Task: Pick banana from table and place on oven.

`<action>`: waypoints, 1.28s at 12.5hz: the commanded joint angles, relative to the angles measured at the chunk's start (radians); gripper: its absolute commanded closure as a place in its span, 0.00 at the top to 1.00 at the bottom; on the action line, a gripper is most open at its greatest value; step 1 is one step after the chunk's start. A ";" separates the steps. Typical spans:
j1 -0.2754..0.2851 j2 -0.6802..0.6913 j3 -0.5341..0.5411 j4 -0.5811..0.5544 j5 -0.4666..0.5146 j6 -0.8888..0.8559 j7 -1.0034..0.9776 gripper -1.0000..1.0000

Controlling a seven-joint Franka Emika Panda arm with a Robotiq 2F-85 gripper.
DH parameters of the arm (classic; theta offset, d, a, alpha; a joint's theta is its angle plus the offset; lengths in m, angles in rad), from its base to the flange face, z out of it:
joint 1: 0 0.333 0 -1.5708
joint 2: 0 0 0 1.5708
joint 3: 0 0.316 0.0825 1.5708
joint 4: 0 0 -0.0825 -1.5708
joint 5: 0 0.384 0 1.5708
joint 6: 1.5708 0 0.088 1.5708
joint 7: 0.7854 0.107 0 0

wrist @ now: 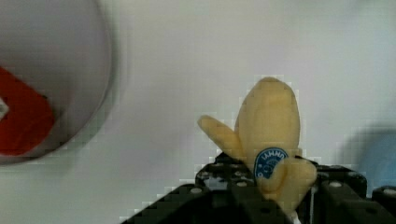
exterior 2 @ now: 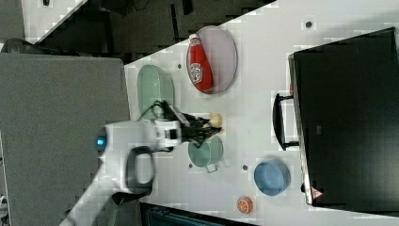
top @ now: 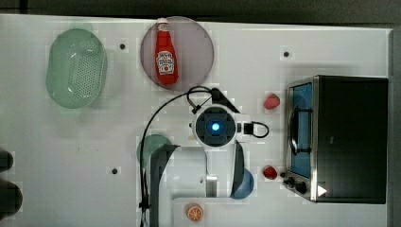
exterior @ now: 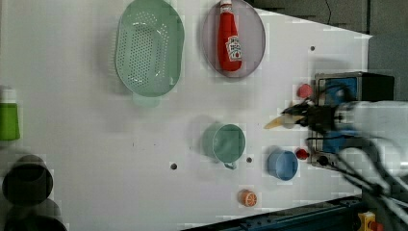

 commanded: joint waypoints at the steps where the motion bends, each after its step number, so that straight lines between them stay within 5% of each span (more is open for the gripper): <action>1: -0.008 -0.130 0.010 0.128 0.022 -0.205 0.024 0.25; 6: -0.042 -0.166 -0.098 0.346 0.022 -0.457 -0.049 0.25; 16: -0.100 0.049 -0.439 0.408 0.018 -0.273 -0.496 0.25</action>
